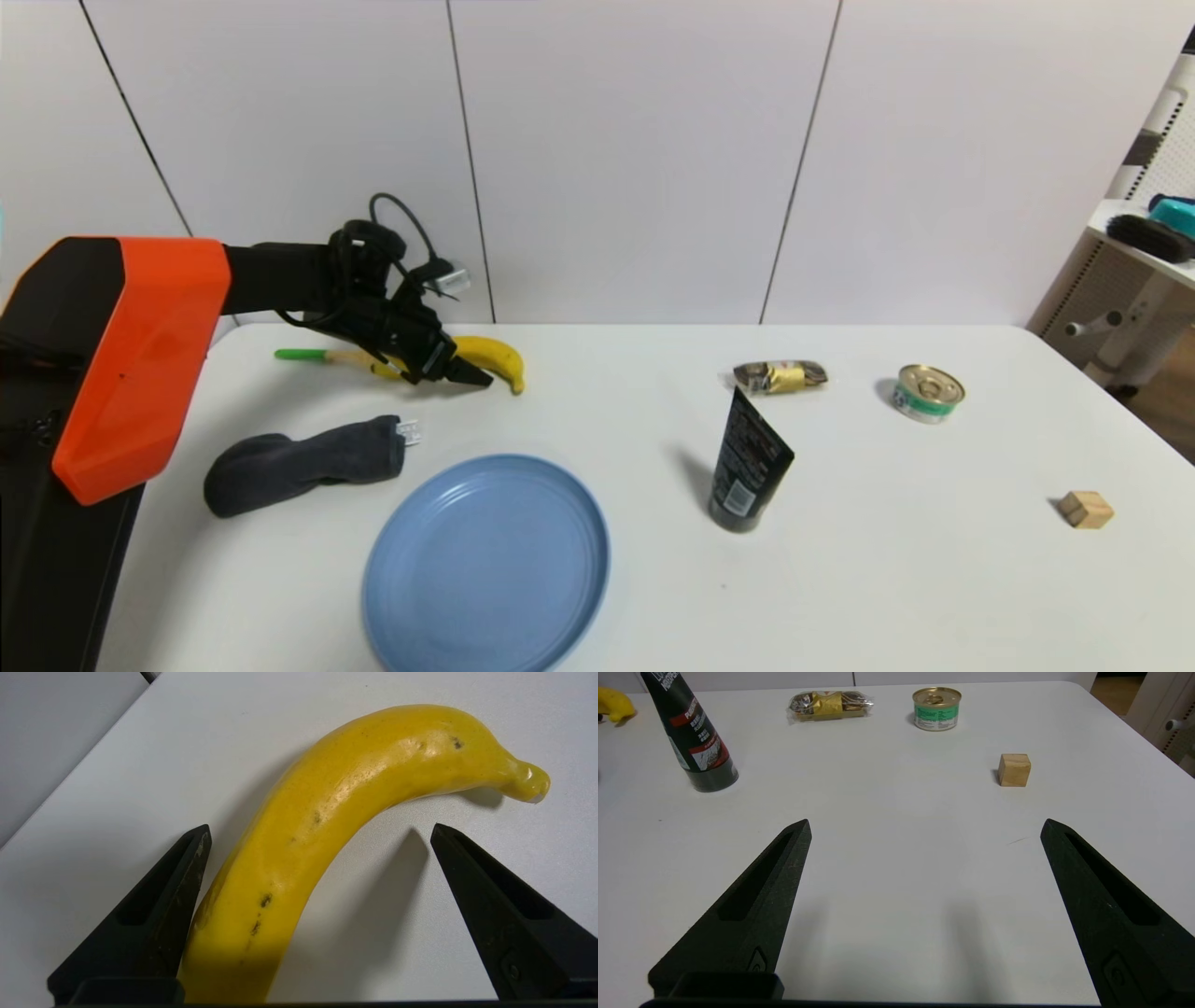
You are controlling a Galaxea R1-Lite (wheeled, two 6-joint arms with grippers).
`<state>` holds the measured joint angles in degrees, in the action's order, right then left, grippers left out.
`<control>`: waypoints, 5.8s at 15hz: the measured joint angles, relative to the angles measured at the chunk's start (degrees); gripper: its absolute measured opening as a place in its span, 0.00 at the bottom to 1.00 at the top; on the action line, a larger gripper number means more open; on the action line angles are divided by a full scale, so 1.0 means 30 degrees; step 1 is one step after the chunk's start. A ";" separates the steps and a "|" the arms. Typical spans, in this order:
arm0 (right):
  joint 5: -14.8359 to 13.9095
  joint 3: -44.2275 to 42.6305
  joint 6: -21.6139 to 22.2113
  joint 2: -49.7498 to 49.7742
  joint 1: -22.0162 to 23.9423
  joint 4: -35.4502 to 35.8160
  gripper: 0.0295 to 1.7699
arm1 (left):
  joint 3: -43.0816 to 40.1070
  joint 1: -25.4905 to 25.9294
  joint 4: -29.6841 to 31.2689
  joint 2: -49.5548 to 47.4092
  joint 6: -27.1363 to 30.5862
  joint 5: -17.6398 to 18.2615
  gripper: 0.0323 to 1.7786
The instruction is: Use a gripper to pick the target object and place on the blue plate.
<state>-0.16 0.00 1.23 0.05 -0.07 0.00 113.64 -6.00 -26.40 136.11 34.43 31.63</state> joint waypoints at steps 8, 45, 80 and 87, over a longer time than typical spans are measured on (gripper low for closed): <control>0.0000 0.0000 -0.0008 0.0008 0.0000 0.0000 0.96 | 0.0000 -0.0020 0.0012 0.0000 0.0028 0.0000 0.39; -0.0016 0.0000 0.0008 0.0008 0.0000 0.0000 0.96 | -1.9481 -0.8281 0.6132 -1.1715 0.2454 -0.2223 0.67; -0.0008 0.0000 0.0000 0.0008 0.0000 0.0000 0.96 | -3.7779 0.1808 0.8602 -4.5369 -0.9476 -1.0061 0.95; -0.0008 0.0000 0.0000 0.0008 0.0000 0.0000 0.96 | -3.7864 0.1788 0.8619 -4.5406 -1.0740 -1.0216 0.95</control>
<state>-0.18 0.00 1.23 0.07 -0.07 0.00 0.05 -0.63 -0.55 -0.11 2.21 0.99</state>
